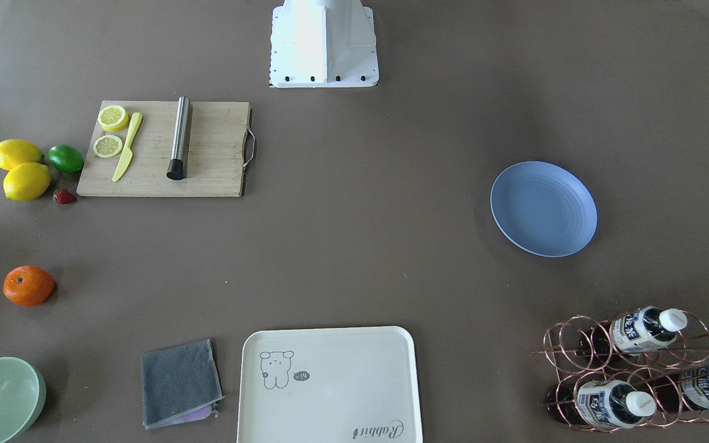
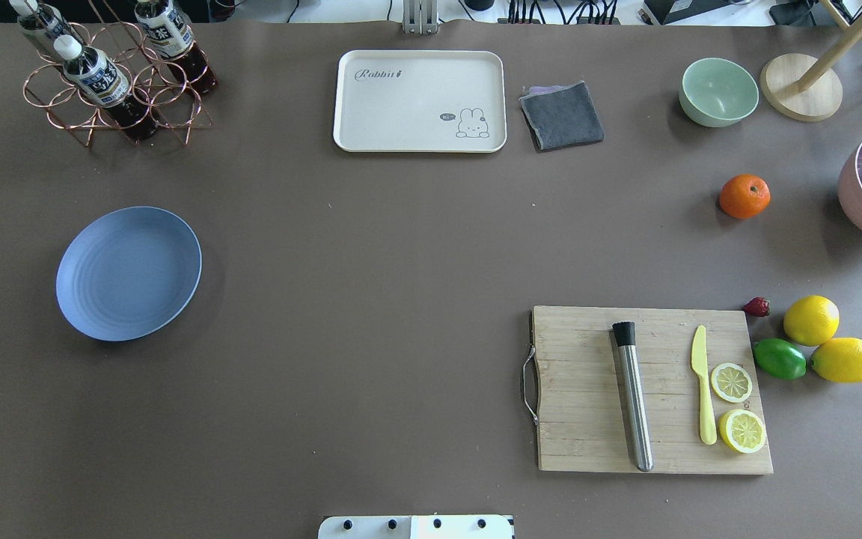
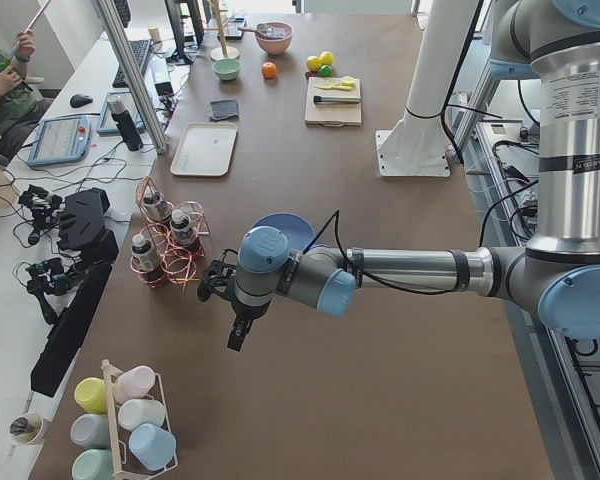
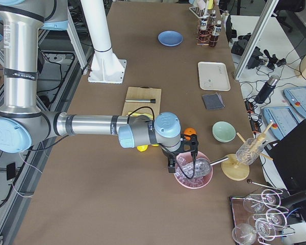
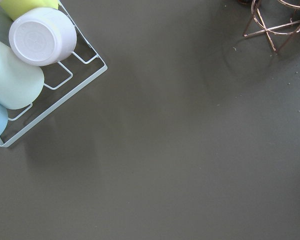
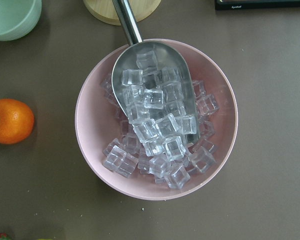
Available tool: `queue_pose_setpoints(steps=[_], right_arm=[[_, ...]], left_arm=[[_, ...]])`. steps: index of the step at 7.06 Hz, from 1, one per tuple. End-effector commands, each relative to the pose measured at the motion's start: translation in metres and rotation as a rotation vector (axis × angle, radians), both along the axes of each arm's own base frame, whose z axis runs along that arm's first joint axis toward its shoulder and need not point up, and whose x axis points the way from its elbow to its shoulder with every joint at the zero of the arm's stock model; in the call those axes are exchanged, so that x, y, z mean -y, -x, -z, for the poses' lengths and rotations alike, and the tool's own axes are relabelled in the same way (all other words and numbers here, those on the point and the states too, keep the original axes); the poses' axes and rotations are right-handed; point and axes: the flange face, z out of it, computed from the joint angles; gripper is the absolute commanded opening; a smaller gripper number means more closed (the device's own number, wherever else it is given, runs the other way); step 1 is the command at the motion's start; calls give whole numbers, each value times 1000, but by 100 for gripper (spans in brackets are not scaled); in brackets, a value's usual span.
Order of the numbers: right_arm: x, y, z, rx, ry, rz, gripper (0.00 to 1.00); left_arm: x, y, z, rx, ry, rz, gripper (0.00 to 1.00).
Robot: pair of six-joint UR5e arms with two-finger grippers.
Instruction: Pick orange to plate
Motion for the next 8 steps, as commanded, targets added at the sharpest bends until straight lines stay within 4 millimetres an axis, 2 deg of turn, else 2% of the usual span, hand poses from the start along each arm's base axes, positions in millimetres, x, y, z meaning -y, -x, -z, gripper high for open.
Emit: queue_pose_setpoints(steps=[1, 5, 6, 7, 8], right_arm=[[0, 0, 1, 0, -5, 0, 100], [1, 0, 1, 0, -5, 0, 100], [1, 0, 2, 0, -6, 0, 100], [1, 0, 4, 0, -8, -1, 100], [3, 1, 6, -1, -11, -1, 100]], left_arm=[[-1, 0, 5, -7, -6, 3, 99], [-5, 1, 1, -15, 3, 21, 99], [-3, -7, 4, -42, 46, 71, 99], [-3, -30, 9, -73, 57, 89, 99], [-12, -60, 10, -115, 65, 102, 99]])
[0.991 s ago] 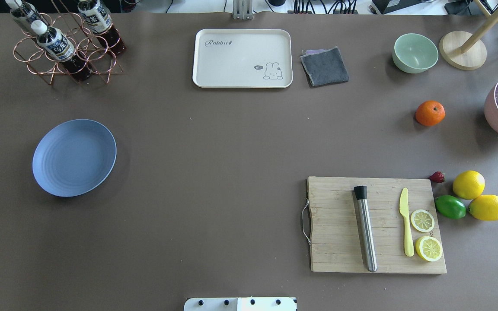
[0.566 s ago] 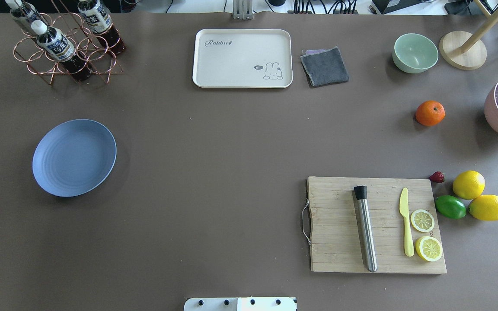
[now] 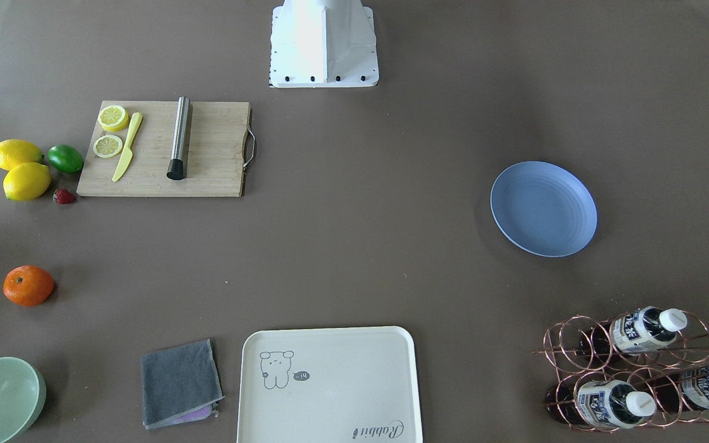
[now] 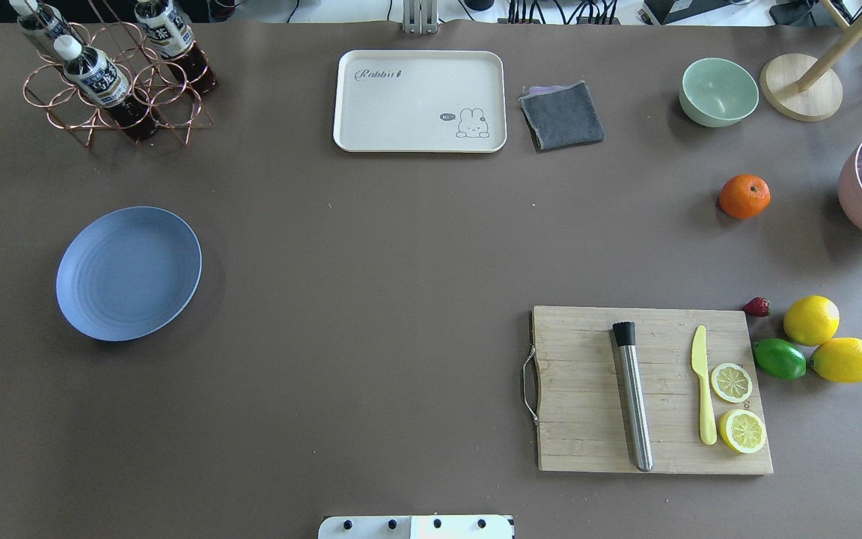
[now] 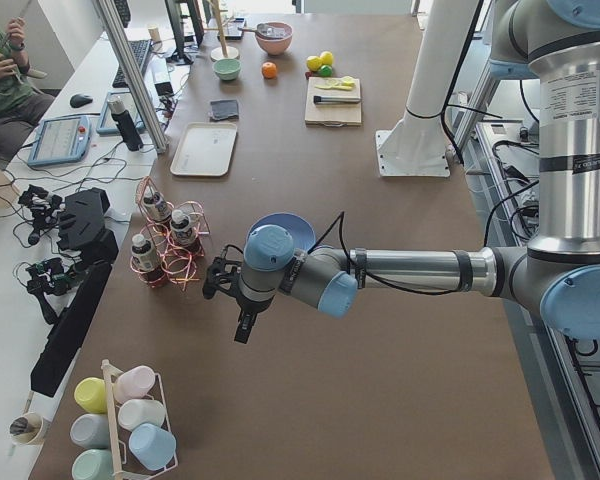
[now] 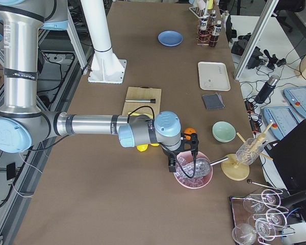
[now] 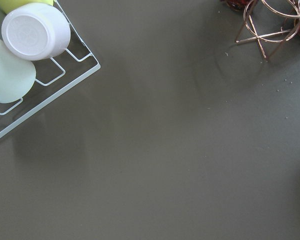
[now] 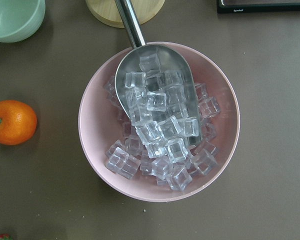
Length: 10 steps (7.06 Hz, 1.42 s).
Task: Pick orange to plate
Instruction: 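Reach the left gripper to the blue plate rim and grip it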
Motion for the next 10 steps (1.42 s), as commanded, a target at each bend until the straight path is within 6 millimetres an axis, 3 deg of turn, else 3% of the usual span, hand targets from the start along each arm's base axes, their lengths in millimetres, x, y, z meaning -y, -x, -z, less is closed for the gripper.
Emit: queue_pose_setpoints(steps=[1, 3, 5, 7, 9, 10], right_arm=[[4, 2, 3, -2, -4, 1, 100], [9, 10, 7, 4, 18, -11, 100], [24, 27, 22, 9, 36, -24, 100], [39, 47, 36, 17, 44, -20, 100], [51, 64, 48, 25, 54, -19, 100], [57, 73, 55, 31, 63, -23, 100]], left_arm=[[-13, -51, 5, -91, 32, 46, 99], [-26, -121, 20, -224, 86, 70, 99], [-31, -153, 2, -262, 83, 80, 98], [-28, -223, 22, -277, 103, 134, 98], [-38, -287, 32, -268, 102, 150, 97], [-39, -292, 32, -268, 100, 149, 86]])
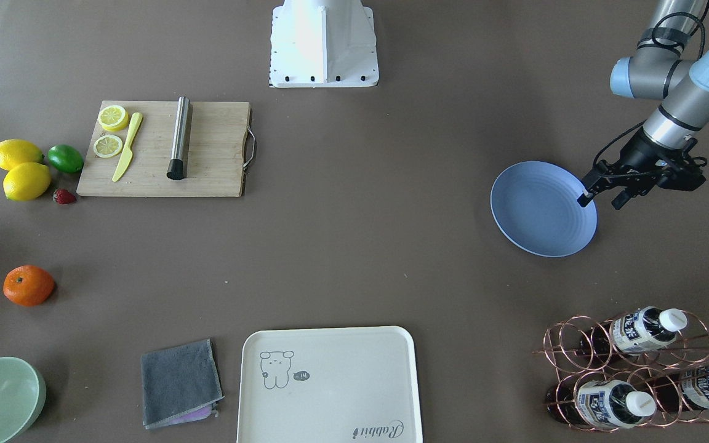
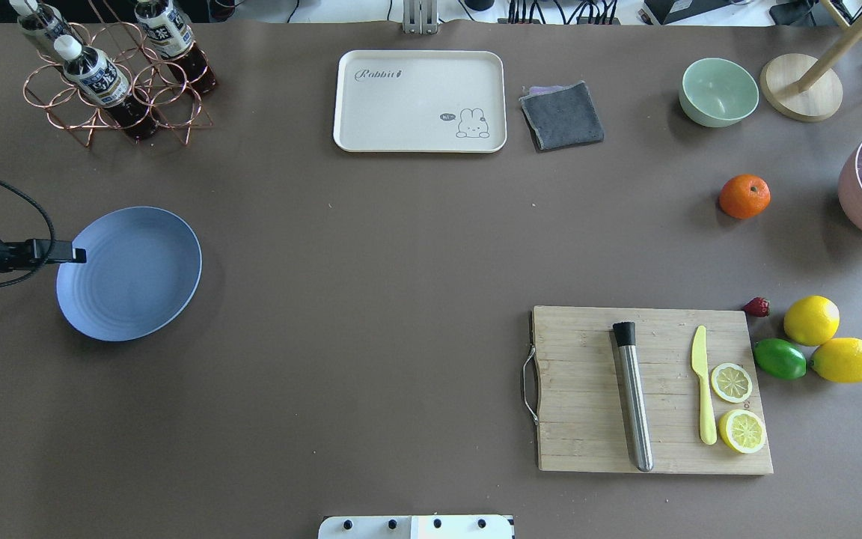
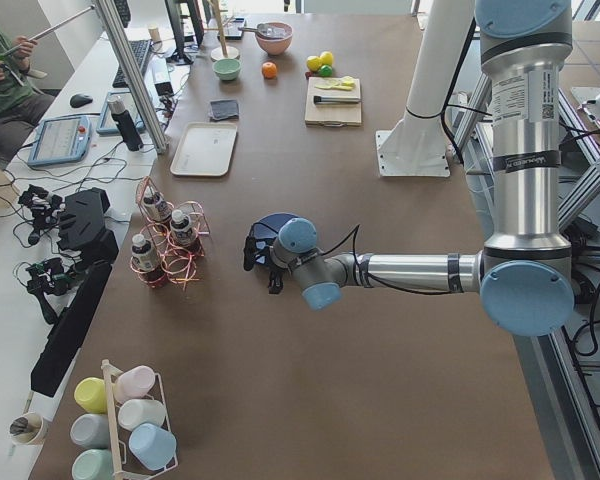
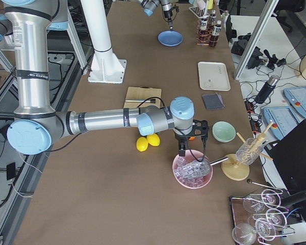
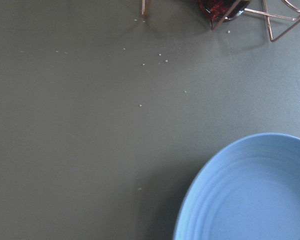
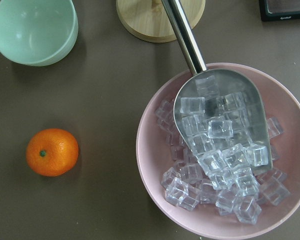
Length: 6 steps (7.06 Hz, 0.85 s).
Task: Pick orange to plate
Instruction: 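Reach the left gripper to the blue plate rim and grip it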
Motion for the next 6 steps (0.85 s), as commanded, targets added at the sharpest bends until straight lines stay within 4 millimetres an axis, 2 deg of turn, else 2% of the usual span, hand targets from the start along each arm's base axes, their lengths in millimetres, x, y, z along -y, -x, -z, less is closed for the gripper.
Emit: queue_pose_setpoints(steps=[1, 3, 4, 5, 6], right_arm=[[9, 15, 9, 6, 13, 0, 100], [9, 15, 9, 6, 14, -1, 100], [9, 15, 9, 6, 14, -1, 100], [9, 15, 9, 6, 14, -1, 100], [9, 15, 9, 6, 14, -1, 100]], left_arm=[[-5, -18, -3, -5, -9, 1, 84], [-7, -16, -16, -4, -11, 0, 77], [-7, -16, -15, -7, -9, 2, 66], [-11, -15, -11, -17, -3, -9, 7], [-14, -15, -10, -36, 17, -50, 0]])
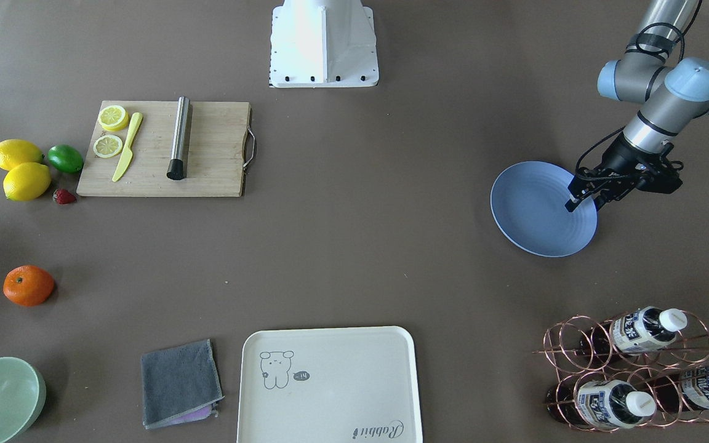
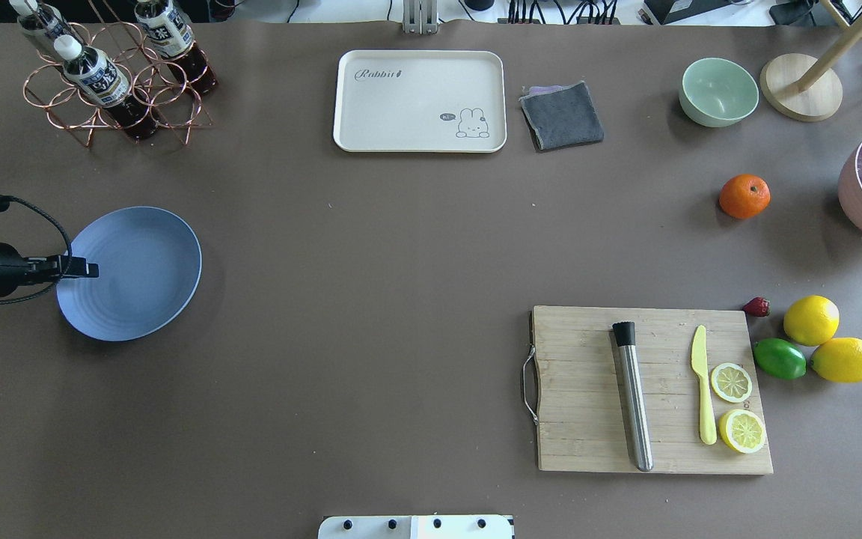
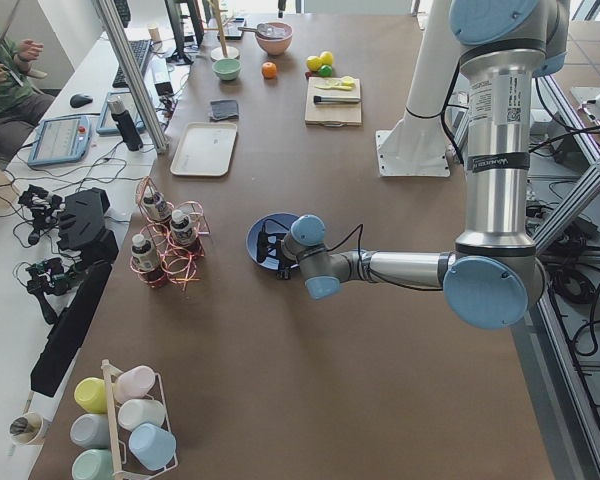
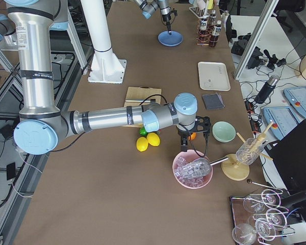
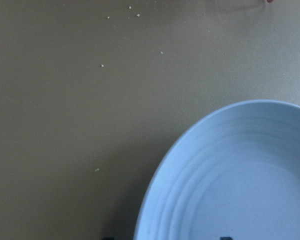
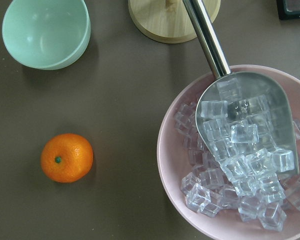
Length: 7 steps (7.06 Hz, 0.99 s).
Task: Pick orange to plate
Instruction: 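Reach the left gripper to the blue plate rim and grip it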
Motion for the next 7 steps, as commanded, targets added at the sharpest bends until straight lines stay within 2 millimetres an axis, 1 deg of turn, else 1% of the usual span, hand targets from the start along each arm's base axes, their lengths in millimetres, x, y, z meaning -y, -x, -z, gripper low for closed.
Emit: queue_pose_setpoints(steps=[1, 3, 4, 5, 6, 7], right_arm=[[0, 0, 0, 0, 0, 0, 100], [1, 0, -1, 0, 3, 0, 100], [1, 0, -2, -1, 6, 0, 100], [8, 1, 4, 0, 0, 0, 100], [22, 8, 12, 2, -11, 8, 100], [38, 28, 25, 11, 9, -3, 100]], left_arm=[[-1, 4, 6, -34, 31, -54, 0], [0, 5, 9, -42, 32, -61, 0], [3, 6, 14, -51, 26, -59, 0], [13, 15, 31, -99, 33, -87, 0], [35, 23, 65, -177, 97, -80, 0], [45, 15, 99, -210, 138, -53, 0]])
